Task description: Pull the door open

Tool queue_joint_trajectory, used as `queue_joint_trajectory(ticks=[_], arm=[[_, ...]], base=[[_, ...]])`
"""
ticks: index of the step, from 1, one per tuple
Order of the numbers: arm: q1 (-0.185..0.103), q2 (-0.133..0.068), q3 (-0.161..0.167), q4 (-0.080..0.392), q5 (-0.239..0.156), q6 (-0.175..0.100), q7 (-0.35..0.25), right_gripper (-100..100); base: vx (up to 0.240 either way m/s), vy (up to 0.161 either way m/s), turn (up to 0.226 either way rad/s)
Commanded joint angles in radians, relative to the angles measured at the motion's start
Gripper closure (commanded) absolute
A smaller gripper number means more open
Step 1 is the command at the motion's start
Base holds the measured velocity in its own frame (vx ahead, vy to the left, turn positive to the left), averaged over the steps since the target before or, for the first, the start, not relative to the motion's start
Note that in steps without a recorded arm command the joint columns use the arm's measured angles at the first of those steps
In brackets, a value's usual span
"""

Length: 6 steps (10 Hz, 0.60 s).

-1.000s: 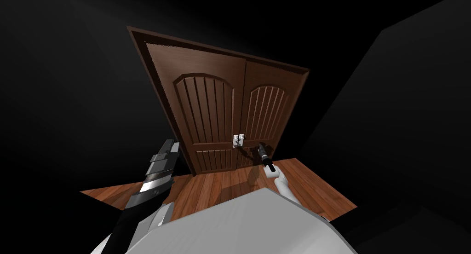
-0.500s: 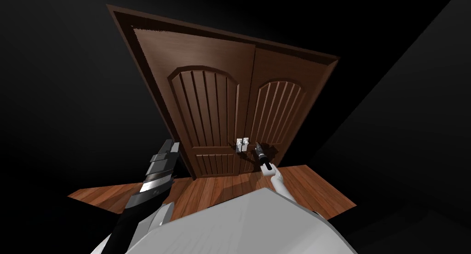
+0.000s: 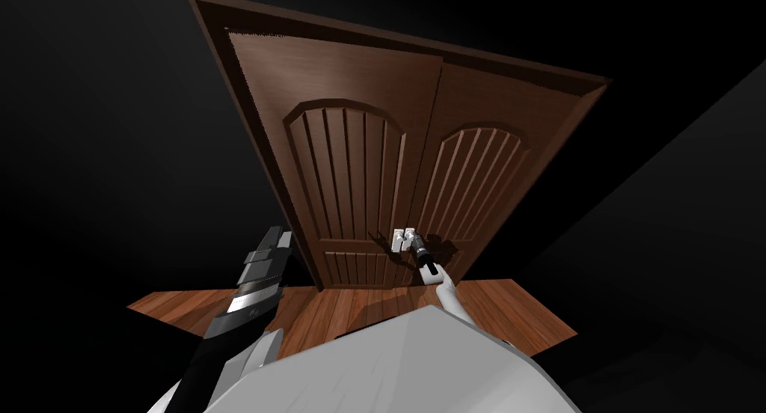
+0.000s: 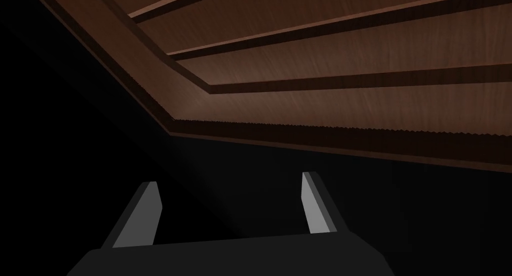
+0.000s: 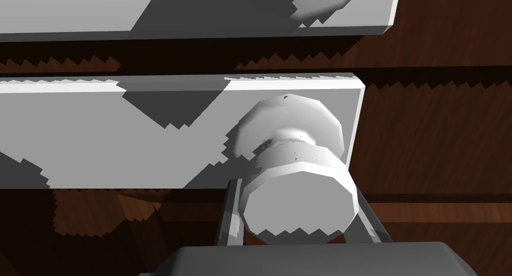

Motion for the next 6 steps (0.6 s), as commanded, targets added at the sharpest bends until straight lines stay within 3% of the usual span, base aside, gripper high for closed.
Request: queue_joint_trajectory(ticks=[1, 4, 6], arm=[[0.003, -0.001, -0.001, 0.002, 0.0, 0.001, 0.0, 100], [0.003, -0.001, -0.001, 0.002, 0.0, 0.001, 0.0, 100], [0.024, -0.02, -0.016, 0.008, -0.003, 0.005, -0.005, 100]], base=[[-0.028, -0.02, 0.026], [-0.009, -0.002, 0.002], [-0.128, -0.097, -0.109]])
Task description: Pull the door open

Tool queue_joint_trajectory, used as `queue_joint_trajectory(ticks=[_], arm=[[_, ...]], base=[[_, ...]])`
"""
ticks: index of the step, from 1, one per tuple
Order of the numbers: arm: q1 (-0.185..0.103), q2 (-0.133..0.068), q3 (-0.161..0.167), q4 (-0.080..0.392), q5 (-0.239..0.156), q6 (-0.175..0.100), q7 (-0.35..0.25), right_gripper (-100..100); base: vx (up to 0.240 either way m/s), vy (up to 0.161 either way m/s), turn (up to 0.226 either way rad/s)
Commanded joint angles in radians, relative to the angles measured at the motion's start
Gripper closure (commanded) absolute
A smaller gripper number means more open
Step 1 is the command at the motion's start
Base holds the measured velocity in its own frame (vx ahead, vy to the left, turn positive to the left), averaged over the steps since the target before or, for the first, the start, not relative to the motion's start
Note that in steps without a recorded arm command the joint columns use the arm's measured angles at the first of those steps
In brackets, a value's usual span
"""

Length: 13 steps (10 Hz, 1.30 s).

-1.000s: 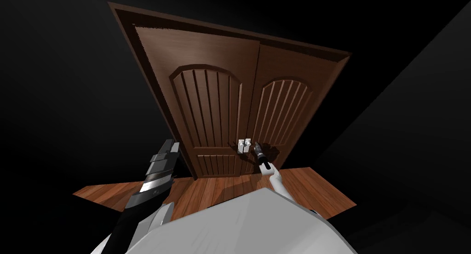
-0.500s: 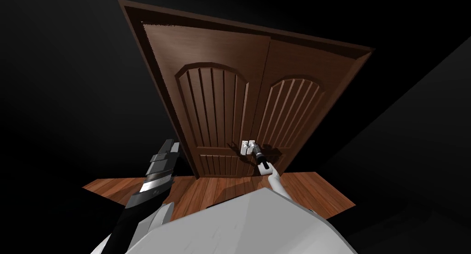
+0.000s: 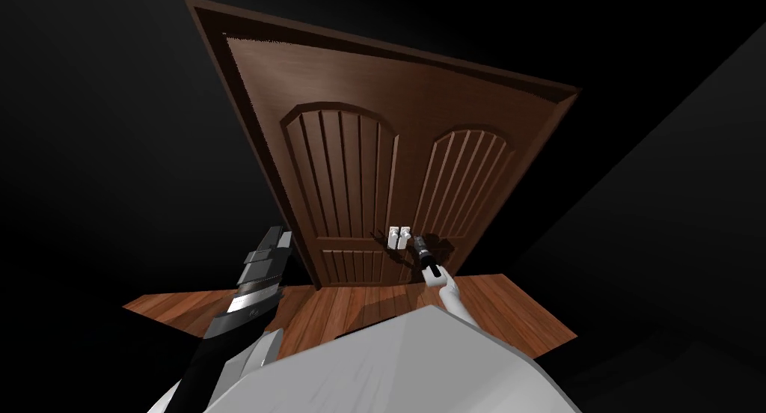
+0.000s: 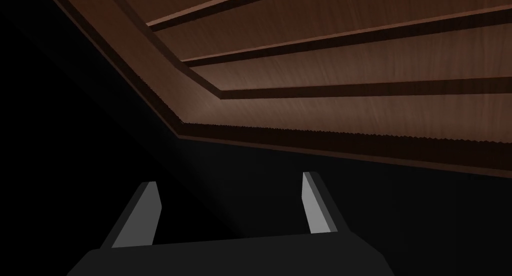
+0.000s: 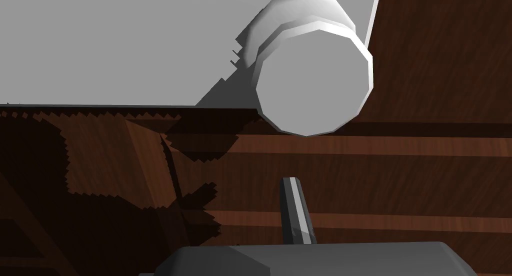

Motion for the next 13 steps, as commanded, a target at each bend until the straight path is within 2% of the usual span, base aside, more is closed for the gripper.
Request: queue_joint_trajectory(ticks=[1, 2, 7, 8, 9, 10, 11, 13], arm=[[0.004, -0.015, -0.013, 0.021, -0.002, -0.004, -0.003, 100], [0.007, -0.014, 0.0, 0.007, -0.001, -0.001, -0.012, -100], [0.008, -0.004, 0.044, -0.022, 0.008, -0.002, -0.034, -100], [0.01, -0.003, 0.036, -0.024, 0.007, 0.003, -0.029, -100], [0.025, -0.02, 0.007, -0.014, 0.003, 0.01, -0.025, -100], [0.025, -0.02, 0.007, -0.014, 0.003, 0.01, -0.025, -100], [0.035, -0.034, -0.016, -0.004, 0.0, 0.015, -0.022, -100], [0.042, -0.047, -0.044, 0.008, -0.004, 0.021, -0.015, -100]], base=[[-0.186, -0.095, -0.063], [-0.209, -0.02, 0.002], [-0.188, 0.066, 0.042], [-0.081, 0.036, 0.016], [-0.024, -0.033, -0.206], [-0.017, -0.046, -0.099], [0.008, -0.062, -0.115], [0.099, -0.078, -0.117]])
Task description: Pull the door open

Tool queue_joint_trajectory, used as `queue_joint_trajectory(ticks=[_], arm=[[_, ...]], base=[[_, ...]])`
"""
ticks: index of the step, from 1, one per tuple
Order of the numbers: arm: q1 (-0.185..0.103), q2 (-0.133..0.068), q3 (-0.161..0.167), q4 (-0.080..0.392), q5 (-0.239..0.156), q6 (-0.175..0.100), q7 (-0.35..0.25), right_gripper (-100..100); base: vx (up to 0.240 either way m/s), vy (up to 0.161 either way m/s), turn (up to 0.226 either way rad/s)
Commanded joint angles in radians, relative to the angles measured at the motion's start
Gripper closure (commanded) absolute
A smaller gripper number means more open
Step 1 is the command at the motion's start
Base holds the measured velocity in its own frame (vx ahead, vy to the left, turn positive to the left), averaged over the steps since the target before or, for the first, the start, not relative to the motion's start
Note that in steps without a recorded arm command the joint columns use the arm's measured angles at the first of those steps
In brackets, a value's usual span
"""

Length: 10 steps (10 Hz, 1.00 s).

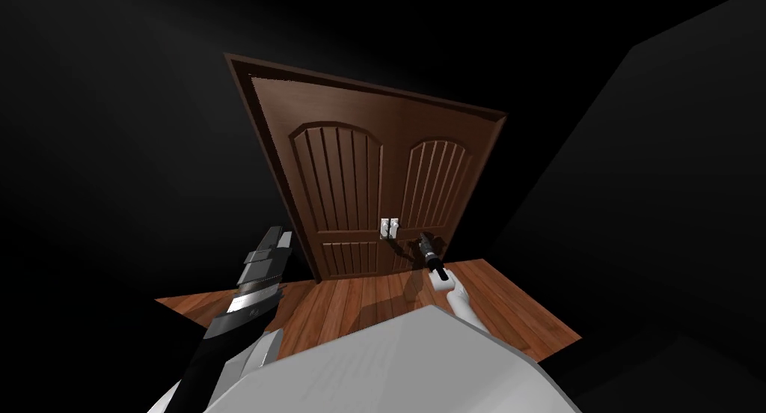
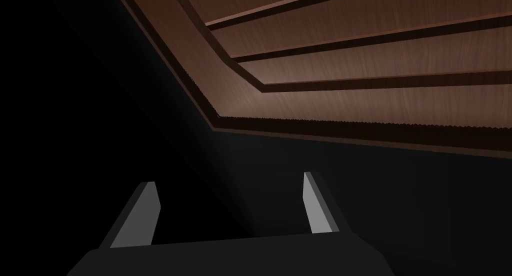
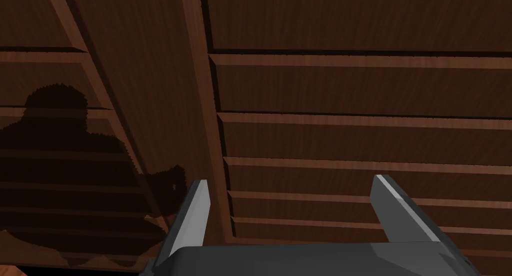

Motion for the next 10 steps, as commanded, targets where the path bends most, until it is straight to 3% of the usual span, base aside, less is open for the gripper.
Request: queue_joint_trajectory(ticks=[1, 5, 7, 8, 9, 10], arm=[[0.0, -0.002, -0.009, -0.002, -0.001, 0.009, 0.004, -100], [-0.034, 0.026, 0.023, -0.009, 0.004, 0.002, 0.008, -100], [-0.058, 0.049, 0.051, -0.018, 0.008, -0.003, 0.008, -100], [-0.049, 0.048, 0.043, -0.024, 0.008, 0.003, 0.01, -100], [-0.049, 0.048, 0.043, -0.024, 0.008, 0.003, 0.01, 100], [-0.049, 0.048, 0.043, -0.024, 0.008, 0.003, 0.01, 100]], base=[[0.164, -0.024, 0.007], [0.211, 0.031, 0.113], [0.202, 0.155, 0.194], [0.079, 0.08, 0.029], [-0.004, -0.01, -0.028], [-0.034, -0.025, 0.009]])
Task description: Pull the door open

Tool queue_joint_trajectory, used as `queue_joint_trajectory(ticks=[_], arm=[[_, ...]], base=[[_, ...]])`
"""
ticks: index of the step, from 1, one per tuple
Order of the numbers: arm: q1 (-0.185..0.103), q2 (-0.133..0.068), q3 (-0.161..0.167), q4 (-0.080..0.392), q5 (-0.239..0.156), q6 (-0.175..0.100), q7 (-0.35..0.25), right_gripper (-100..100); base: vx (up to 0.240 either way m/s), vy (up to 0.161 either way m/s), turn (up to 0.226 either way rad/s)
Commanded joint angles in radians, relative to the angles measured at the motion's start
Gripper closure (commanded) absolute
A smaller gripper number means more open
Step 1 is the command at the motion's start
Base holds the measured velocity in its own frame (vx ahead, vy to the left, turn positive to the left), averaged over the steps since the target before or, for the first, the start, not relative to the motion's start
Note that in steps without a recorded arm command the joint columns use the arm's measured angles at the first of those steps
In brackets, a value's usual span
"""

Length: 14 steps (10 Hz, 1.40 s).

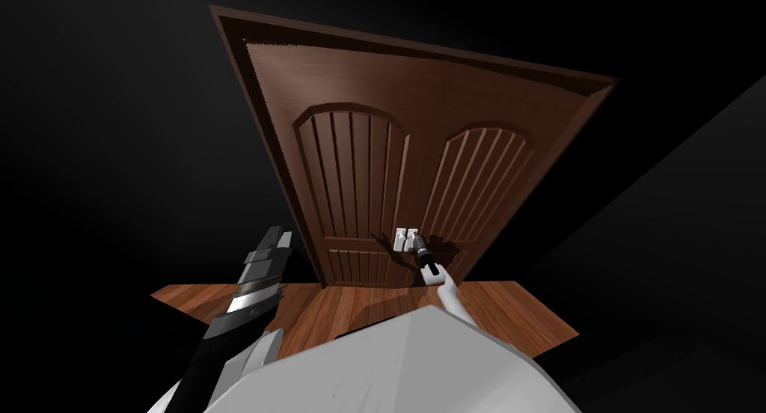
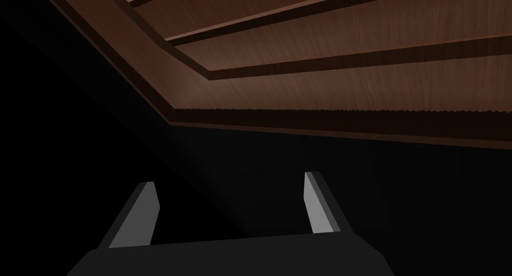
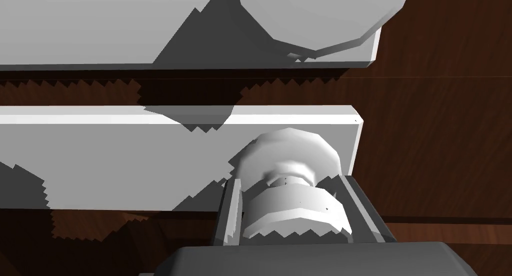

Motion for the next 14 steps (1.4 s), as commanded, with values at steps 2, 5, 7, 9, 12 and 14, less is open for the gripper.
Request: queue_joint_trajectory(ticks=[2, 5, 7, 9, 12, 14], arm=[[0.001, -0.002, -0.002, 0.0, 0.0, 0.001, 0.0, 100], [0.018, -0.014, -0.014, 0.008, -0.002, 0.003, -0.002, 100], [0.035, -0.031, -0.027, 0.013, -0.005, 0.005, -0.007, 100], [0.044, -0.034, -0.004, -0.015, -0.002, 0.006, -0.022, -100], [0.048, -0.024, 0.041, -0.04, 0.006, -0.011, -0.043, -100], [0.05, -0.018, 0.066, -0.054, 0.01, -0.02, -0.054, -100]], base=[[-0.021, -0.016, 0.024], [-0.043, -0.028, -0.03], [-0.207, -0.11, -0.14], [-0.208, -0.061, -0.006], [-0.191, 0.058, 0.114], [-0.184, 0.051, 0.09]])
